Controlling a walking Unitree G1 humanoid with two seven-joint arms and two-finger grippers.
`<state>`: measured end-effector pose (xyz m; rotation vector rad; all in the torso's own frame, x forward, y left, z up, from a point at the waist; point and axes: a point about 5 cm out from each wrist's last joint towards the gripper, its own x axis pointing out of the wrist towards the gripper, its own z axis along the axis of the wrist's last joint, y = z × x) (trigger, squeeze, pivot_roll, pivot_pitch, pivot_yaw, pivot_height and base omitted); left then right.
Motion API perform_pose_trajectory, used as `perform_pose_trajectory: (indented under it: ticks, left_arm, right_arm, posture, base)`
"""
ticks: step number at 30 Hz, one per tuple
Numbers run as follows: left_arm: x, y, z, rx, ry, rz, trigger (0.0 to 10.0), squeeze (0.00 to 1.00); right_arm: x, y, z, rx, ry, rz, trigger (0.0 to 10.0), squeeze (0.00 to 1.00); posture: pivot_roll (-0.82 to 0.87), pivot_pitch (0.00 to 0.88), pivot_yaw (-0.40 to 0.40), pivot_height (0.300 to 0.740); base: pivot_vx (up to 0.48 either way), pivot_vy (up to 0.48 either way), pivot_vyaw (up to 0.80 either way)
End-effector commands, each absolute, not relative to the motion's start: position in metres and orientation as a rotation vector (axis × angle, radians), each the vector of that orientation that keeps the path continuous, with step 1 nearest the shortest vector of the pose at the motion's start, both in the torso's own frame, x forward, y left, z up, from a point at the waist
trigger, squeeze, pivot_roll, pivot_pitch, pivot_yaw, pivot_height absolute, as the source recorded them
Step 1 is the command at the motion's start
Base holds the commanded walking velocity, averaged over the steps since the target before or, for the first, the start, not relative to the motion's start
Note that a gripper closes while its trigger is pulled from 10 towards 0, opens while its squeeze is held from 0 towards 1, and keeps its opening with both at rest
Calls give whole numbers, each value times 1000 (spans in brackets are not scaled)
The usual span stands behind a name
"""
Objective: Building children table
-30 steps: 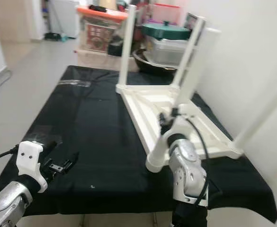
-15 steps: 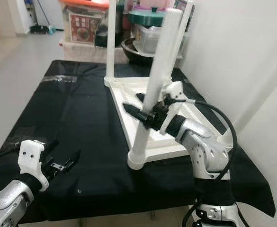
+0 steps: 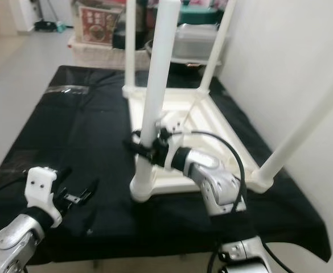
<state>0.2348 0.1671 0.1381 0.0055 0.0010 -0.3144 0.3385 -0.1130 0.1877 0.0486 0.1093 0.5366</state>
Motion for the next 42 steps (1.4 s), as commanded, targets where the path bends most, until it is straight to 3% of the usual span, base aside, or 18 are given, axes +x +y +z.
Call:
perform_pose_trajectory:
  ticks: [1,3,5,6,7,13,14,17,18,19,20,26,29,34,37,40,41,42]
  left_arm:
    - [234,164,137,11,4,-331,10000,0]
    - [234,164,137,11,4,-331,10000,0]
    - [235,161,136,12,6,-342,10000,0]
    - [236,161,137,8,4,-341,10000,0]
    - [236,161,136,8,5,-343,10000,0]
    - [236,161,135,11,8,-347,10000,0]
    - [236,163,135,6,6,-342,10000,0]
    - [237,164,134,3,6,-339,10000,0]
    - [237,164,133,7,7,-344,10000,0]
    - [238,163,133,10,8,-347,10000,0]
    - [238,163,133,7,5,-348,10000,0]
    - [239,162,134,-2,-1,-352,10000,0]
    - [242,160,134,25,-3,-367,10000,0]
    - [241,162,136,14,-7,-356,10000,0]
    - [239,161,134,28,-2,-363,10000,0]
    - [238,161,134,30,-2,-364,10000,0]
    - [238,161,135,26,-6,-359,10000,0]
    - [238,162,135,23,-8,-356,10000,0]
  right_arm:
    - [334,-179,141,-51,352,-13,0,0]
    - [334,-179,141,-51,352,-13,0,0]
    - [318,-198,138,-93,348,-239,0,0]
    - [308,-191,140,-87,336,-228,1098,0]
    - [303,-176,143,-53,326,-141,10000,0]
    - [297,-149,150,5,276,64,10000,0]
    - [294,-139,167,84,161,258,10000,1000]
    - [301,-145,184,104,93,298,10000,1000]
    - [305,-148,194,73,65,341,10000,678]
    - [307,-150,200,50,48,372,10000,678]
    - [309,-152,210,34,15,460,10000,0]
    - [302,-154,224,9,-18,715,10000,0]
    - [289,-144,210,-127,35,1003,10000,0]
    - [281,-126,199,-159,59,1161,10000,0]
    - [288,-117,197,-133,54,1161,9373,0]
    - [292,-115,196,-111,56,1140,9373,0]
    - [298,-114,195,-85,55,1081,2863,0]
    - [307,-118,188,-81,67,972,0,0]
  posture:
    - [107,0,-119,740]
    - [107,0,-119,740]
    - [108,0,-124,740]
    - [102,0,-114,740]
    - [96,0,-111,740]
    - [89,0,-109,740]
    - [86,0,-110,740]
    - [79,0,-107,740]
    - [76,0,-110,740]
    - [76,0,-110,740]
    - [75,0,-109,740]
    - [76,0,-109,740]
    - [101,0,-128,740]
    - [109,0,-135,740]
    - [117,0,-144,740]
    - [125,0,-144,740]
    - [125,0,-144,740]
    - [116,0,-133,740]
  base:
    - [0,0,0]
    - [0,0,0]
    - [0,0,0]
    - [0,0,0]
    - [0,0,0]
    - [0,0,0]
    - [0,0,0]
    - [0,0,0]
    - [0,0,0]
    - [0,0,0]
    - [0,0,0]
    - [0,0,0]
    - [0,0,0]
    - [0,0,0]
    - [0,0,0]
    - [0,0,0]
    - [0,0,0]
    - [0,0,0]
